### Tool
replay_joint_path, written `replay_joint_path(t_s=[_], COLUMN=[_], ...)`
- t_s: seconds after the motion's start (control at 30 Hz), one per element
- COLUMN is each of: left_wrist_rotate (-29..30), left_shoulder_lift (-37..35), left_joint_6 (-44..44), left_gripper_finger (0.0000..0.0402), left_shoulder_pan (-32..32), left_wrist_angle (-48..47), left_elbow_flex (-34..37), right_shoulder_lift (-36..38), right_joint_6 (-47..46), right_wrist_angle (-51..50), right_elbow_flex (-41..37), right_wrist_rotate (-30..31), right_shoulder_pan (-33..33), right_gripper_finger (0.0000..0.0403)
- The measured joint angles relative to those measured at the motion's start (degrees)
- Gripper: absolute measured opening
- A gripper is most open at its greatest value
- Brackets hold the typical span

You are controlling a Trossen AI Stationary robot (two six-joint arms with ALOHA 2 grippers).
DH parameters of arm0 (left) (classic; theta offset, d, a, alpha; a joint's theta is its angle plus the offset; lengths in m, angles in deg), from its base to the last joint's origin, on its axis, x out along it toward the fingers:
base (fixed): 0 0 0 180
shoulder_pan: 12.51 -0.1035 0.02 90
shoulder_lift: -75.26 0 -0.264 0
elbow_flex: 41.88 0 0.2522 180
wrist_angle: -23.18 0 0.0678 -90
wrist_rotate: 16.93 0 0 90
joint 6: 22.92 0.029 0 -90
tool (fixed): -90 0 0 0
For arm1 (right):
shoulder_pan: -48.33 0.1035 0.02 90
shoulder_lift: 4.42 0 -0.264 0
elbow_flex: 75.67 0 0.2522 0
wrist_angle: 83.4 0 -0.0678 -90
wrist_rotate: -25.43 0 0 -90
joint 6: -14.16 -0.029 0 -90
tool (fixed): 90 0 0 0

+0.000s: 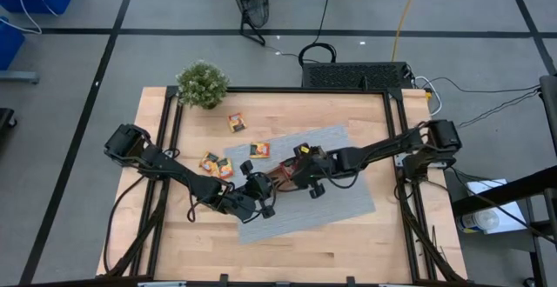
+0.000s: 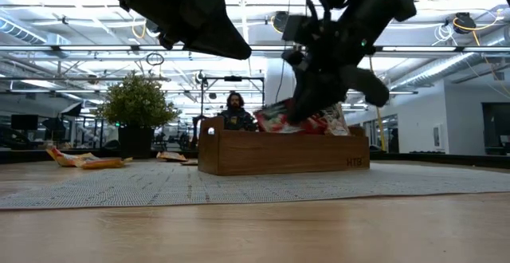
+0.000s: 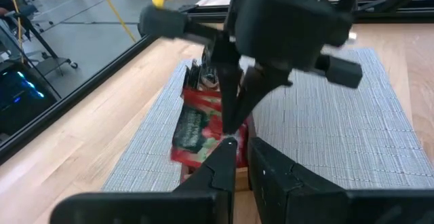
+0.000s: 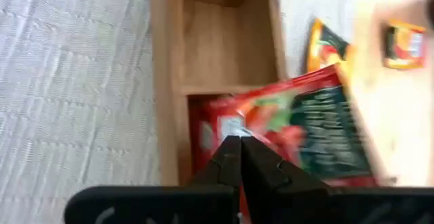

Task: Pick & Place Tea
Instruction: Put the red tea bag into the middle section of the wooden organizer

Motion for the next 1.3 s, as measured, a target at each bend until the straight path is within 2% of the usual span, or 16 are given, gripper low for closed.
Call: replay_joint_path(t_s=[0.23, 0.57, 0.9, 1.3], left_wrist_rotate=[0.0, 0.0, 0.0, 0.0], left_shoulder_lift=[0.0, 0.0, 0.0, 0.0], left_joint_6=[0.0, -0.1, -0.5, -0.4], left_gripper_finger=[0.0047, 0.0047, 0.0047, 0.0047], left_shoulder_pan=[0.0, 0.0, 0.0, 0.0], left_wrist_angle=[0.0, -0.4, -0.6, -0.6], left_elbow_flex=[0.0, 0.0, 0.0, 0.0], right_shoulder_lift=[1.2, 1.9, 1.9, 1.9], right_joint_6=[-0.1, -5.6, -4.5, -4.4], right_wrist_angle=[-0.1, -7.4, 2.0, 3.1], right_elbow_flex=[0.0, -0.1, -6.3, -6.7], right_wrist_rotate=[0.2, 0.1, -0.1, 0.3], right_shoulder_pan=[0.7, 0.7, -0.9, 0.6], right_gripper_finger=[0.0, 0.0, 0.0, 0.0])
